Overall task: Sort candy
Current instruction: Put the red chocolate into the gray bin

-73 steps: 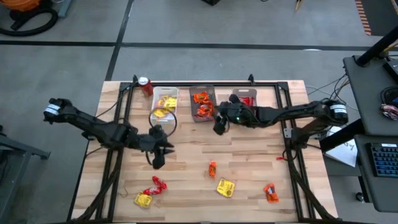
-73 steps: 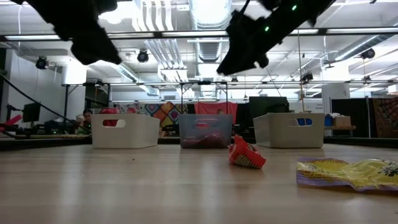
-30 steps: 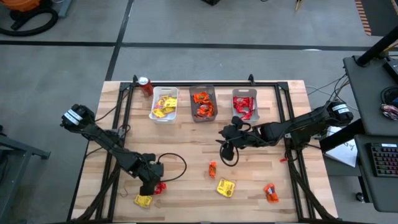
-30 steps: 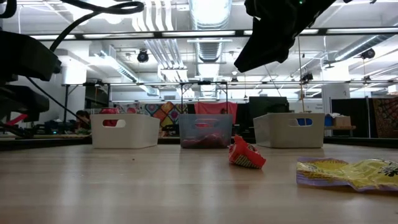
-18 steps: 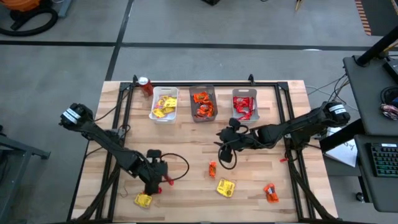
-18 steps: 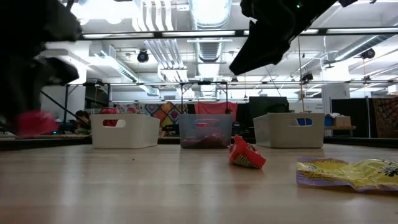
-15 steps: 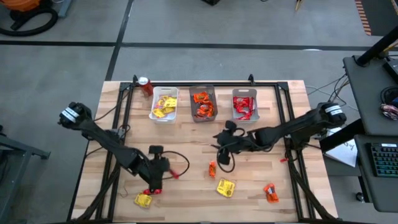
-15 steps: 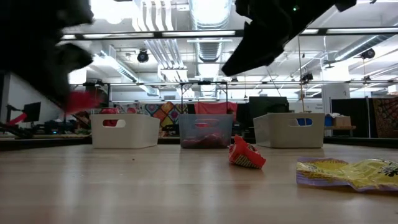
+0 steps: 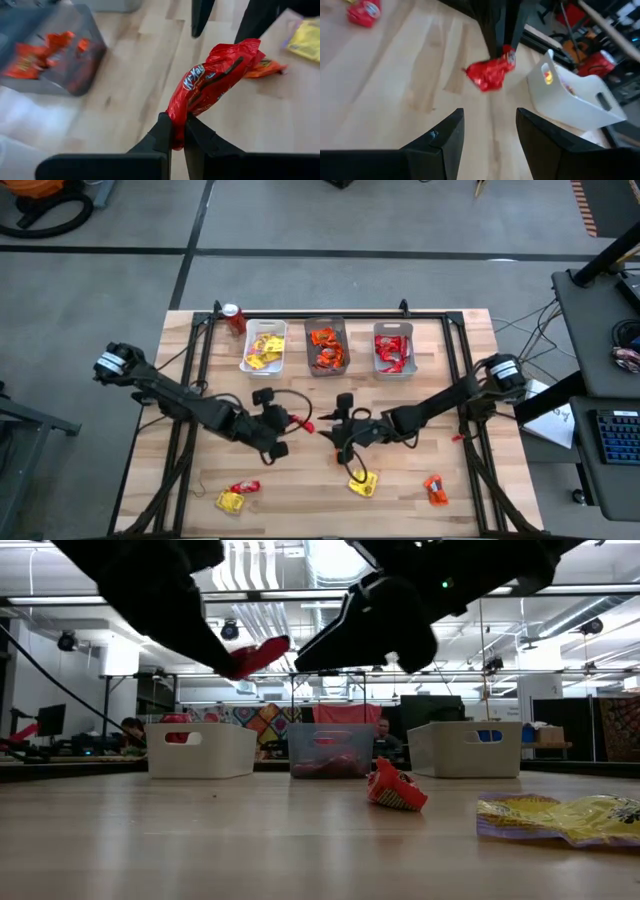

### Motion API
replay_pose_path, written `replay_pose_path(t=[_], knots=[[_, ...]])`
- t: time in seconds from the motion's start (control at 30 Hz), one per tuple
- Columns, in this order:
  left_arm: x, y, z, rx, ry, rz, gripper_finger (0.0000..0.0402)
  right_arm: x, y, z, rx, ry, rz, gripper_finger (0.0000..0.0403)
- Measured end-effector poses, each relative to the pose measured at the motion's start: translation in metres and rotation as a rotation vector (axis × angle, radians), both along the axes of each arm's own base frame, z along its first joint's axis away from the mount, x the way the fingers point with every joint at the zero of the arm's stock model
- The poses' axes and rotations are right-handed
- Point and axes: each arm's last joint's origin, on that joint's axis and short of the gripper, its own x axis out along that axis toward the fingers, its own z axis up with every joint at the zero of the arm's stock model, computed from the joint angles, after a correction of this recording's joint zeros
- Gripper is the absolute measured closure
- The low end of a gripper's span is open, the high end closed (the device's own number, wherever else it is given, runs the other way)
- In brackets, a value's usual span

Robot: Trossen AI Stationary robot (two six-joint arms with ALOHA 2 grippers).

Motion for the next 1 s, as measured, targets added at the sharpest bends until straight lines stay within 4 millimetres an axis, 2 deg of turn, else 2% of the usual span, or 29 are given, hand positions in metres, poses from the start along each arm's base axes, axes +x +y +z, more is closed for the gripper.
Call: replay_pose_path(t=[0.13,0.67,0.83,1.0], knots=[[0.005,0.007,0.000,-0.086,0.006,-0.016,0.0395,0.007,0.002,-0.001,-0.025,0.001,-0.014,0.0232],[0.011,0.008,0.004,-0.110,-0.053,-0.018,0.0395,0.014,0.007,0.007,-0.059,-0.007,0.059,0.0234],[0.012,0.008,0.004,-0.112,-0.057,-0.028,0.0395,0.014,0.007,0.007,-0.063,-0.007,0.064,0.0257],[0.012,0.008,0.004,-0.115,-0.062,-0.029,0.0395,0.014,0.007,0.008,-0.063,-0.008,0.064,0.0298]])
